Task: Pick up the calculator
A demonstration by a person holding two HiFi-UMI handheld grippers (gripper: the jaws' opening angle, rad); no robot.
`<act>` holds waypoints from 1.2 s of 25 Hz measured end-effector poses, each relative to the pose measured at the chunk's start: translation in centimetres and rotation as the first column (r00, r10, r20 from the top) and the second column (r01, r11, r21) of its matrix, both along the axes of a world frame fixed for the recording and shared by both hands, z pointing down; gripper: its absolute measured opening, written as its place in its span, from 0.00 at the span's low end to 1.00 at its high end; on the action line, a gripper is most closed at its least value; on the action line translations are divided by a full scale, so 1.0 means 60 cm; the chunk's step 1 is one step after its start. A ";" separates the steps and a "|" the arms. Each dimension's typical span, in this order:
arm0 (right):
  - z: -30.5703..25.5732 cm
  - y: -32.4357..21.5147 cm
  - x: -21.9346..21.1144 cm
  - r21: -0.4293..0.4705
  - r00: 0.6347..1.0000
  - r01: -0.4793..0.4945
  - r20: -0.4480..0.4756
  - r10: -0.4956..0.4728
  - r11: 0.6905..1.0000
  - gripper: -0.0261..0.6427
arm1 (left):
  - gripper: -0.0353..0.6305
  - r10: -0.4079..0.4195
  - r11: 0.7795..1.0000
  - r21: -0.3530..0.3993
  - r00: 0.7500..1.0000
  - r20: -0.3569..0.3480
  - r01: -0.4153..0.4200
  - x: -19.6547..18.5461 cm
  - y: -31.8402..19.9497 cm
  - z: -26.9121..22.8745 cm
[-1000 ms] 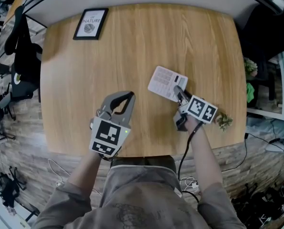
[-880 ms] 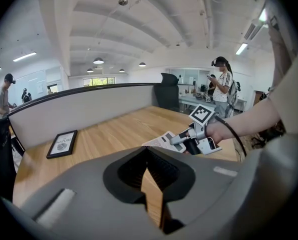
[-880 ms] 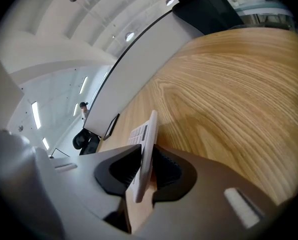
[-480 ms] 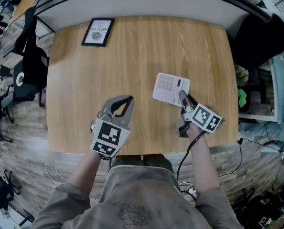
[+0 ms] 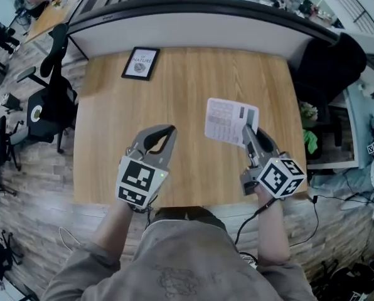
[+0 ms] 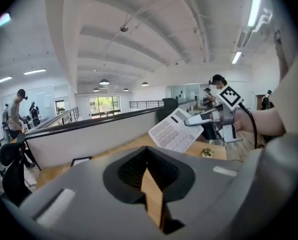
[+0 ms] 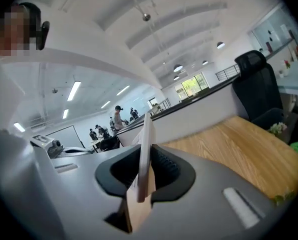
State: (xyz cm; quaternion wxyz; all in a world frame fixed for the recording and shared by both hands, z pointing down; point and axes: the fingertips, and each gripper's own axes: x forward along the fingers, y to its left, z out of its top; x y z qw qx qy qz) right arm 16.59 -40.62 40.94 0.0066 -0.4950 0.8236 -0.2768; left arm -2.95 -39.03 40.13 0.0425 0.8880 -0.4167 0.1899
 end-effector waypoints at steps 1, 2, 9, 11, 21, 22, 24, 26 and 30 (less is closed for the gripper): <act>-0.019 0.009 -0.005 0.028 1.000 0.010 -0.018 -0.010 1.000 0.14 | 0.06 -0.002 1.000 0.009 1.000 -0.016 0.002 -0.002 0.004 -0.017; -0.037 0.018 -0.009 0.054 0.999 0.017 -0.035 -0.015 0.998 0.14 | 0.06 -0.003 1.000 0.024 1.000 -0.023 0.004 -0.004 0.009 -0.033; -0.146 0.080 -0.025 0.198 0.999 0.001 -0.052 0.009 0.980 0.14 | 0.06 -0.005 0.991 0.135 1.000 -0.022 0.008 -0.019 0.031 -0.118; -0.176 0.098 -0.029 0.235 0.998 -0.002 -0.058 0.016 0.972 0.14 | 0.06 -0.008 0.987 0.158 1.000 -0.020 0.011 -0.026 0.040 -0.135; -0.223 0.171 -0.048 0.310 0.991 0.054 -0.136 -0.012 0.949 0.14 | 0.06 -0.021 0.982 0.189 0.999 -0.030 0.026 -0.043 0.094 -0.166; -0.217 0.178 -0.052 0.302 0.990 0.067 -0.142 -0.025 0.951 0.14 | 0.06 -0.028 0.983 0.178 0.999 -0.035 0.034 -0.046 0.100 -0.164; -0.203 0.187 -0.061 0.280 0.986 0.095 -0.155 -0.052 0.955 0.14 | 0.06 -0.037 0.986 0.164 0.999 -0.037 0.042 -0.051 0.107 -0.157; -0.187 0.192 -0.069 0.253 0.984 0.116 -0.163 -0.076 0.960 0.14 | 0.06 -0.035 0.985 0.167 0.999 -0.026 0.039 -0.057 0.110 -0.149; -0.166 0.195 -0.082 0.213 0.981 0.134 -0.169 -0.099 0.968 0.14 | 0.06 -0.043 0.987 0.151 0.999 -0.017 0.045 -0.066 0.115 -0.138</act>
